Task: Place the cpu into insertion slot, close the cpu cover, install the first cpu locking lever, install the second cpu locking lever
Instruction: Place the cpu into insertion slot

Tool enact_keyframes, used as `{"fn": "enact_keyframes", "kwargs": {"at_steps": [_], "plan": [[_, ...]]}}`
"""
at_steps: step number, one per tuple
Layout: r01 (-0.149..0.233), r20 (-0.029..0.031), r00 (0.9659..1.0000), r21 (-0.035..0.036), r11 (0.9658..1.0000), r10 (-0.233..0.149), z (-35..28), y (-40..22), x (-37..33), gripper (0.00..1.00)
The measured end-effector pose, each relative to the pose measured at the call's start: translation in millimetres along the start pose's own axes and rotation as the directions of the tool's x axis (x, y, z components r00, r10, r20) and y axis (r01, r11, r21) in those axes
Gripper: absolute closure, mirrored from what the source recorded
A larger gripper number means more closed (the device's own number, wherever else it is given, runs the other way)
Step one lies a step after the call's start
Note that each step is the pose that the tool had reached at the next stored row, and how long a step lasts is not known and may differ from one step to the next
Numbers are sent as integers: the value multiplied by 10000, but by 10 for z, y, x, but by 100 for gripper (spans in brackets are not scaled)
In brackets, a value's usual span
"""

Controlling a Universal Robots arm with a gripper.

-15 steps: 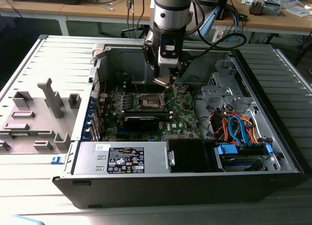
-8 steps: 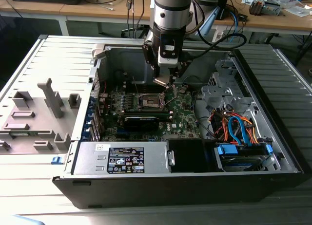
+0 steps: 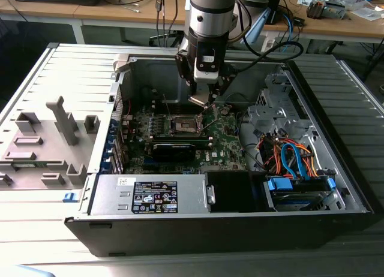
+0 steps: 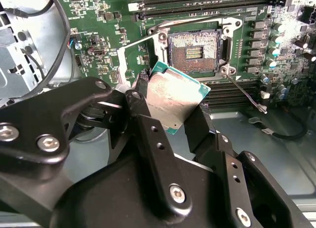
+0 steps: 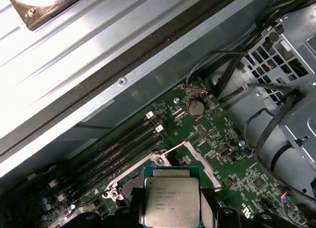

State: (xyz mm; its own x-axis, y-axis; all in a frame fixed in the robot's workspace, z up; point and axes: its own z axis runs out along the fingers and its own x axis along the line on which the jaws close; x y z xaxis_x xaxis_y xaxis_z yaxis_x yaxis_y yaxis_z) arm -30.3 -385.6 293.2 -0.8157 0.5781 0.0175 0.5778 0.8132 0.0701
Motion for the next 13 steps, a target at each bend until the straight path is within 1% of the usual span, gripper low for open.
{"fn": "enact_keyframes", "kwargs": {"at_steps": [13], "plan": [[-125,9,9999,-2,9999,125,2,0,0,46]]}}
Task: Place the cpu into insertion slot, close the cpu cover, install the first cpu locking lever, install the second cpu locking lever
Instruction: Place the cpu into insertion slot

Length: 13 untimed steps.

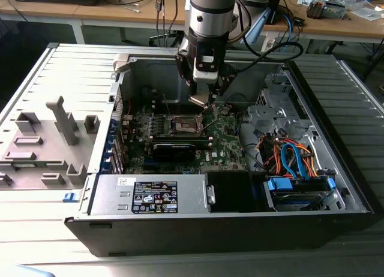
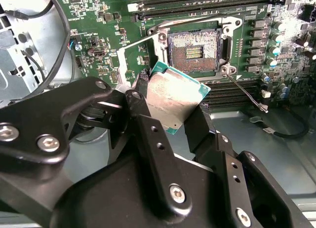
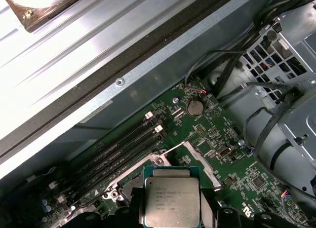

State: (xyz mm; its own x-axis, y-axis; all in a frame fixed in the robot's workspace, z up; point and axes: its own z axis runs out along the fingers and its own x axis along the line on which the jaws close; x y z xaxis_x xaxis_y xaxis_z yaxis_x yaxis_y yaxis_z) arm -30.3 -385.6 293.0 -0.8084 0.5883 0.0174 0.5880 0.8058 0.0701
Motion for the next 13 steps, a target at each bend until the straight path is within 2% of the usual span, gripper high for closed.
{"fn": "enact_keyframes", "kwargs": {"at_steps": [13], "plan": [[-138,10,9999,-3,9999,138,3,0,0,46]]}}
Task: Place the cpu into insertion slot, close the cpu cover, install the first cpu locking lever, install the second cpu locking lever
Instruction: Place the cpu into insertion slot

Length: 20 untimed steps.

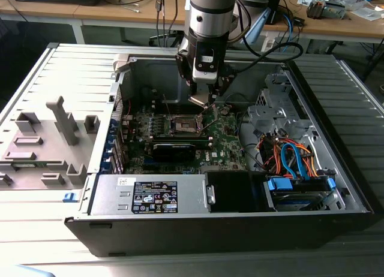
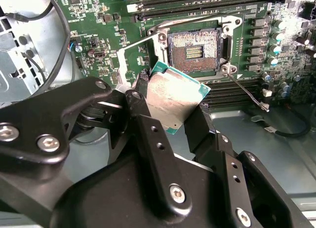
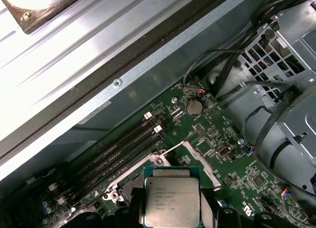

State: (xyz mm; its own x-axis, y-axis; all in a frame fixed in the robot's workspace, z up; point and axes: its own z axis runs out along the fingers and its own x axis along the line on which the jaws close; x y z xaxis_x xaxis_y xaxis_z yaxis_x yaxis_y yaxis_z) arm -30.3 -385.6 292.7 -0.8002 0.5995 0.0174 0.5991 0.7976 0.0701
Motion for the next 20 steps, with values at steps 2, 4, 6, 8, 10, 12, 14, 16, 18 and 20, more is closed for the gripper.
{"fn": "enact_keyframes", "kwargs": {"at_steps": [2,4,6,8,10,12,14,16,18,20], "plan": [[-17,1,10000,0,10000,17,0,0,0,46],[-34,3,10000,-1,10000,34,1,0,0,46],[-55,4,10000,-2,10000,55,1,0,0,46],[-70,5,10000,-1,10000,70,1,0,0,46],[-92,7,10000,-2,10000,92,2,0,0,46],[-107,8,9999,-2,9999,107,2,0,0,46],[-130,10,9999,-2,9999,130,3,0,0,46],[-148,10,9999,-3,9999,148,3,0,0,46],[-166,12,9999,-3,9999,166,4,0,0,46],[-181,13,9998,-3,9998,181,4,0,0,46]]}}
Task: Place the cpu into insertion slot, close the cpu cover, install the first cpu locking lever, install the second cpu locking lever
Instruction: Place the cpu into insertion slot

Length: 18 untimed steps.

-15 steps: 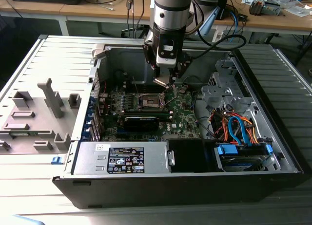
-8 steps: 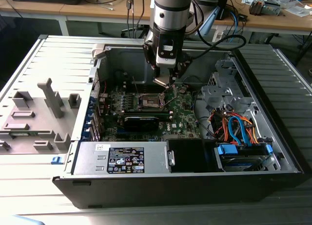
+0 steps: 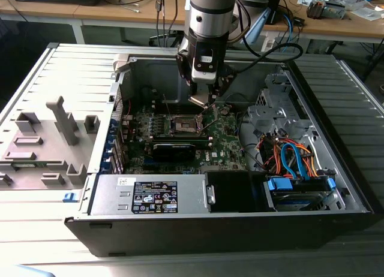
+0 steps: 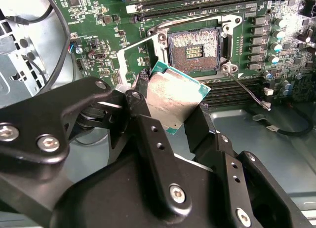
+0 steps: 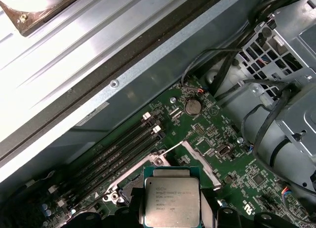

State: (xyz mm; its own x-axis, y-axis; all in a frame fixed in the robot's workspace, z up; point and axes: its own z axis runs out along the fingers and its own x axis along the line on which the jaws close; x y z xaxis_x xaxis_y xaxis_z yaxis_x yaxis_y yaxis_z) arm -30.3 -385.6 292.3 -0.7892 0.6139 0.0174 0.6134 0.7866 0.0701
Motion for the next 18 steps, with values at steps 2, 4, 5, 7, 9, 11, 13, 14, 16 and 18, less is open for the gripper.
{"fn": "enact_keyframes", "kwargs": {"at_steps": [2,4,5,7,9,11,13,14,16,18], "plan": [[-17,1,10000,0,10000,17,0,0,0,46],[-31,2,10000,0,10000,31,1,0,0,46],[-41,3,10000,-1,10000,41,1,0,0,46],[-57,4,10000,-1,10000,57,1,0,0,46],[-73,5,10000,-1,10000,73,1,0,0,46],[-98,7,10000,-2,10000,98,2,0,0,46],[-125,9,9999,-2,9999,125,2,0,0,46],[-136,10,9999,-2,9999,136,2,0,0,46],[-154,11,9999,-3,9999,154,3,0,0,46],[-171,13,9999,-3,9999,171,3,0,0,46]]}}
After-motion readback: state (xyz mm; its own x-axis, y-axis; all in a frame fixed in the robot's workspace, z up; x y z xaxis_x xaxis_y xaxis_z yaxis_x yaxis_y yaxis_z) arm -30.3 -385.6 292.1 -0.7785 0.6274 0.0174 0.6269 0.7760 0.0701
